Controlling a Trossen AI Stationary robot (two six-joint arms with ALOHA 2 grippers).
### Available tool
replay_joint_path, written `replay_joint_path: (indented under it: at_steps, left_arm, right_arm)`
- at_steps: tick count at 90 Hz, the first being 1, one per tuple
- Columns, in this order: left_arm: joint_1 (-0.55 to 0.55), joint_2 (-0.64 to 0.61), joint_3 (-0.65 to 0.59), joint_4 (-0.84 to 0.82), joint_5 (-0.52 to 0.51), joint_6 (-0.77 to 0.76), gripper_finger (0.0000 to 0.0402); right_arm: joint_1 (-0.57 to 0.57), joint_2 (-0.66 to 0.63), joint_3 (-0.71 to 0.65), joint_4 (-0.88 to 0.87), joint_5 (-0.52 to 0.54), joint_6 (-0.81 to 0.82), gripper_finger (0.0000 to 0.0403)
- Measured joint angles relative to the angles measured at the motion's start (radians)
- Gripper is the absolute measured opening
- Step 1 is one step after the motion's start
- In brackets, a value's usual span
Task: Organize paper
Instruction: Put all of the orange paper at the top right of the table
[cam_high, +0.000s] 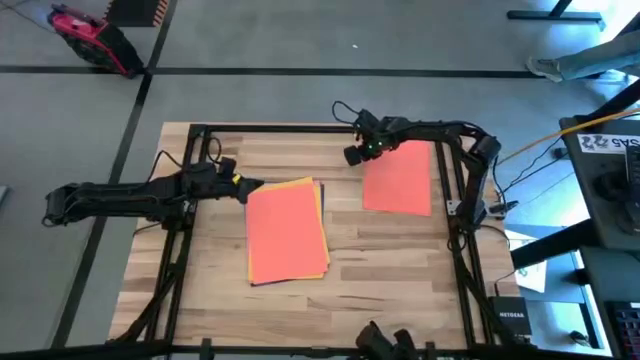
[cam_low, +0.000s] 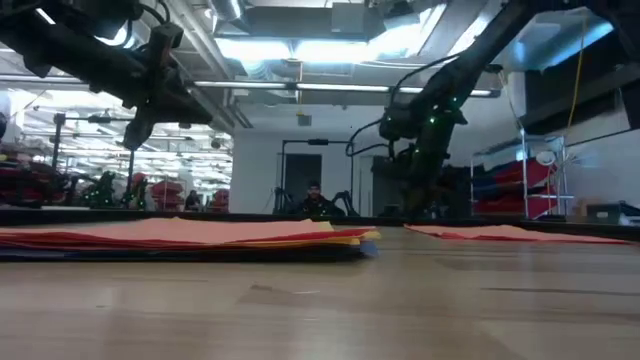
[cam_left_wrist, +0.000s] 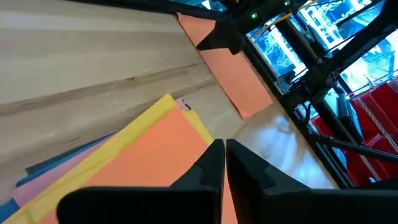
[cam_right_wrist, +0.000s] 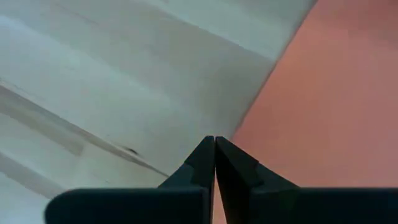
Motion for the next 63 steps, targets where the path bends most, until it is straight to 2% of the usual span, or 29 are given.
replay_joint_path:
  at_steps: [36, 63]
  left_arm:
    - [0.0, 0.0, 0.0, -0.02, 0.0, 0.0, 0.0]
    - [0.0, 0.0, 0.0, -0.02, 0.0, 0.0, 0.0]
  right_arm:
    - [-0.001, 0.0, 0.0, -0.07, 0.049, -0.025, 0.0]
    - [0.018, -0.014, 0.0, 0.014, -0.016, -0.022, 0.0]
